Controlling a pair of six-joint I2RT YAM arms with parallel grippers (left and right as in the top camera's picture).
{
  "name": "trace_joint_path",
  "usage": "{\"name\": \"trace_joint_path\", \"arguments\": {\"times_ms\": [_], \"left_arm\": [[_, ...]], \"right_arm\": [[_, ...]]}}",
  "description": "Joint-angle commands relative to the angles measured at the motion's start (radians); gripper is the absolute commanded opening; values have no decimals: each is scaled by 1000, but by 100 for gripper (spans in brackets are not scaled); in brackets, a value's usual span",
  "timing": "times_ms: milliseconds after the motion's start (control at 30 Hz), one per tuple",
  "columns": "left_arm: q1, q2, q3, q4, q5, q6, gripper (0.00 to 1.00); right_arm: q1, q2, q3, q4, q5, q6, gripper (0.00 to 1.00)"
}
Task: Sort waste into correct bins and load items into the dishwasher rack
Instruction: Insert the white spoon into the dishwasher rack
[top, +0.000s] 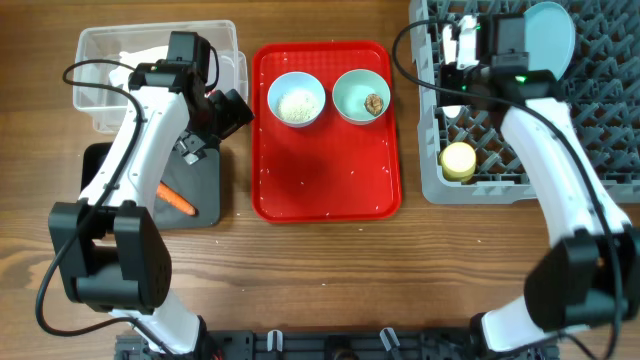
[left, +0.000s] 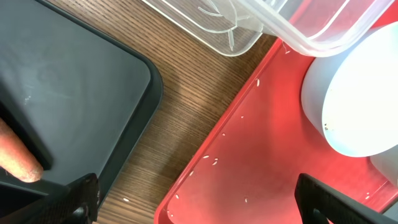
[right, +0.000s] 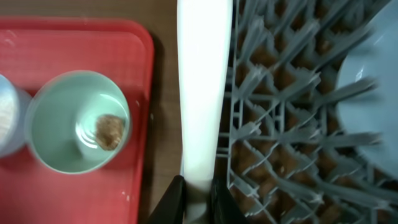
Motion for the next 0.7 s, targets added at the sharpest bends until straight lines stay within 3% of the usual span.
{"name": "trace_joint_path", "arguments": {"times_ms": [0,133,167,200,233,333,567,667], "left_arm": [[3,-24,-5,0,-10,-2,100],[3,-24,-5,0,-10,-2,100],[3,-24,-5,0,-10,-2,100],[3,-24,-5,0,-10,-2,100],[3,-24,-5,0,-10,-2,100],[3,-24,-5,0,-10,-2,100],[3,-24,-5,0,-10,-2,100],[3,-24,-5,2,-9,-3,100]], "right_arm": [[-20,131,4,60,56,88,4],[-38,166,4,92,53,80,7],[-38,166,4,94,53,77,45],[-38,166,4,85,53,72,72],[-38,164,5,78,44,71,79],[-38,136,24,52,-59,51,80],[-4,-121,93,-3,-379,29,79],[46,-114,92,-21,-381,23,79]]}}
